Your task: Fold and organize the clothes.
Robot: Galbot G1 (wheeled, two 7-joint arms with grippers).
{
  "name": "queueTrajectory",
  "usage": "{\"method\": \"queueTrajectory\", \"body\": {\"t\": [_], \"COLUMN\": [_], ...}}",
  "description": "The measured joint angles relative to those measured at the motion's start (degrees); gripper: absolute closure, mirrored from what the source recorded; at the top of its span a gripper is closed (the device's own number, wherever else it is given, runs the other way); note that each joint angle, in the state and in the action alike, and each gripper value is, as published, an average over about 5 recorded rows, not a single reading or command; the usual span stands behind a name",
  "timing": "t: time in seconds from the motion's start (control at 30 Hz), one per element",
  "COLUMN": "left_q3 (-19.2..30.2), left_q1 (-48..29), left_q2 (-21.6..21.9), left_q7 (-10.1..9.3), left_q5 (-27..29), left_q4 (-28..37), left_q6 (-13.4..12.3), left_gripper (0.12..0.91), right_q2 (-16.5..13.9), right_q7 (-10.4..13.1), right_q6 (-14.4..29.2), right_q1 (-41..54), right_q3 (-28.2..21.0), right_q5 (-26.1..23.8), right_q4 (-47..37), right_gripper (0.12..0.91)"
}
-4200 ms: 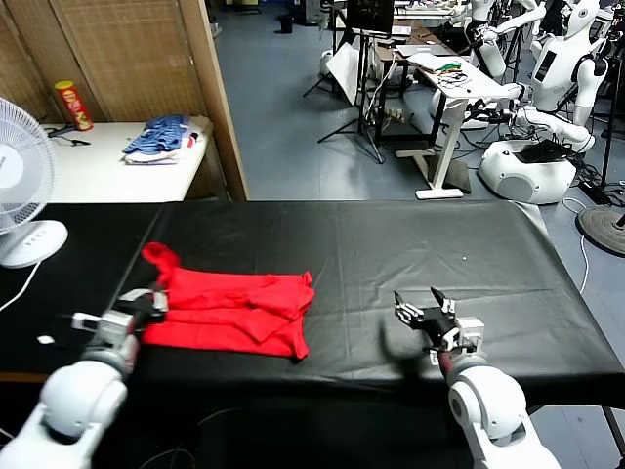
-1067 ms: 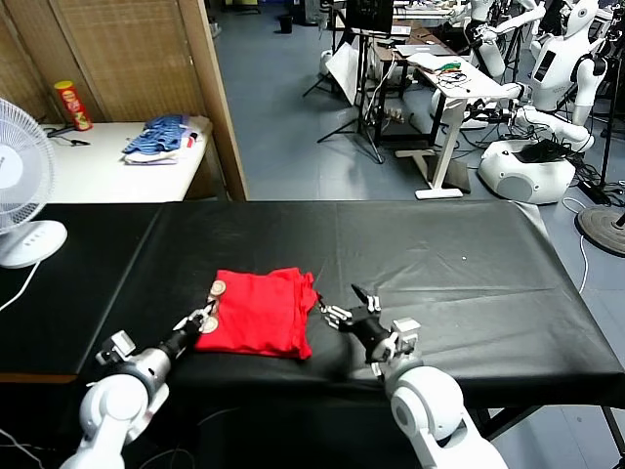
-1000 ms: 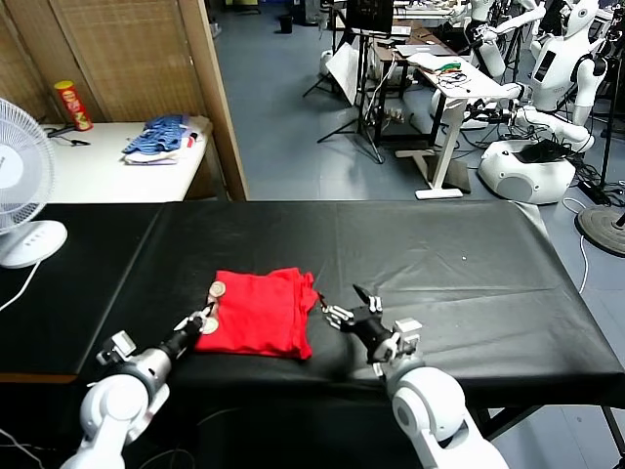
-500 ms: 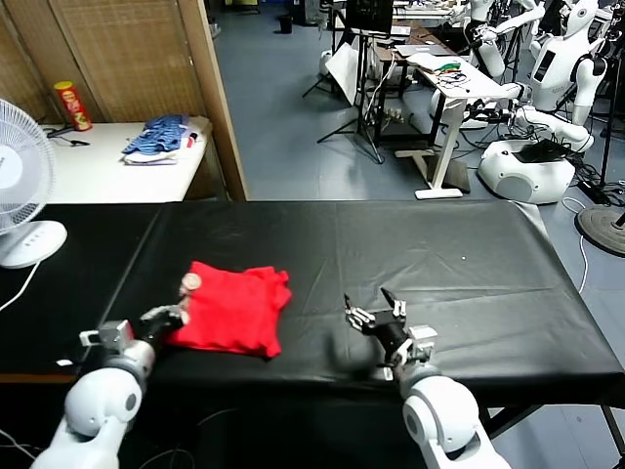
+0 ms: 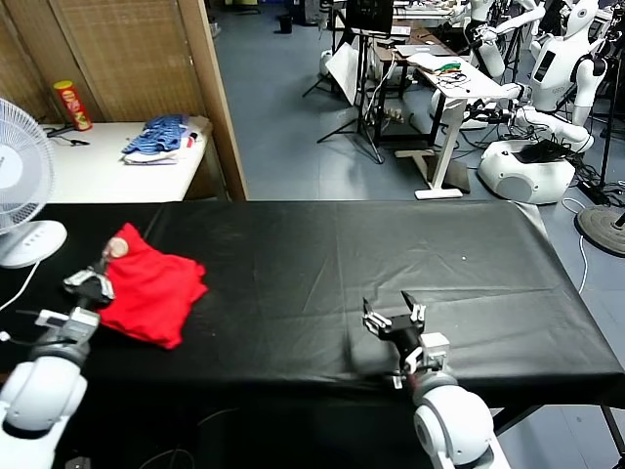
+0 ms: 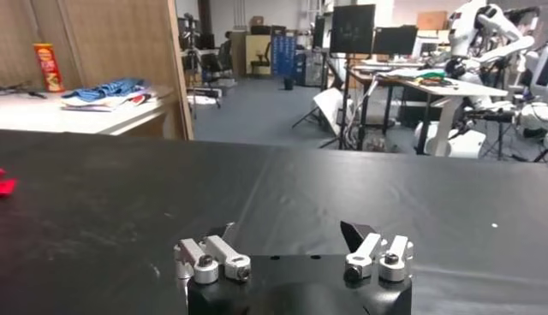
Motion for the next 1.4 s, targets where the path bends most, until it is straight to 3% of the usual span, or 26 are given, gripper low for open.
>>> {"method": "queueTrajectory", "body": {"t": [0.1,0.2,0.3,0.5,0.7,0.8,0.9,1.1,1.17,1.4], "left_q3": [0.07,1.70,5.06,14.79,23.21,25.62,26.78,26.79,26.26,23.78], "left_q1": [1.48,2.78,4.01,3.41,0.20,-0.91,-1.67,-1.56,-1.30,0.58], "left_q2": [0.43,-0.65,-3.07,-9.47,-14.65,-15.84,-16.15,-15.49,-15.15,-14.31], "left_q7": [0.21,0.47,0.16,-1.85,-1.62,-0.79,0.57,3.41,3.77,3.07], "left_q5": [2.49,0.79,-4.88,-21.63,-26.04,-26.41,-26.26,-27.66,-28.28,-28.49], "left_q4": [-2.51,-5.14,-7.41,-9.55,-8.44,-7.36,-6.50,-6.83,-7.30,-9.26], "left_q6": [0.27,-0.19,-0.17,2.72,0.83,-1.05,-2.76,-6.14,-6.69,-6.41], "left_gripper": [0.901,0.901,0.901,0.901,0.876,0.755,0.587,0.280,0.240,0.232], "right_q2": [0.15,0.21,0.12,-0.43,-1.25,-1.85,-2.38,-1.88,-1.35,1.26], "right_q7": [-0.36,-1.01,-1.51,-2.34,-3.60,-4.83,-5.87,-6.25,-6.10,-5.96], "right_q6": [0.17,0.23,0.24,0.01,-0.83,-1.76,-2.85,-5.48,-6.10,-6.46], "right_q1": [-0.37,-0.83,-1.47,-2.63,-3.60,-3.56,-2.96,-0.31,1.22,7.63], "right_q3": [-0.32,-0.42,-0.36,0.37,-0.33,-1.18,-2.33,-5.34,-6.75,-12.60], "right_q5": [-0.45,-1.01,-1.34,-1.21,-0.15,0.96,2.81,9.46,11.93,15.97], "right_q4": [-0.02,0.01,0.26,0.80,1.02,0.97,0.50,-1.35,-2.44,-8.62], "right_gripper": [0.227,0.227,0.227,0.227,0.227,0.227,0.227,0.227,0.227,0.227]}}
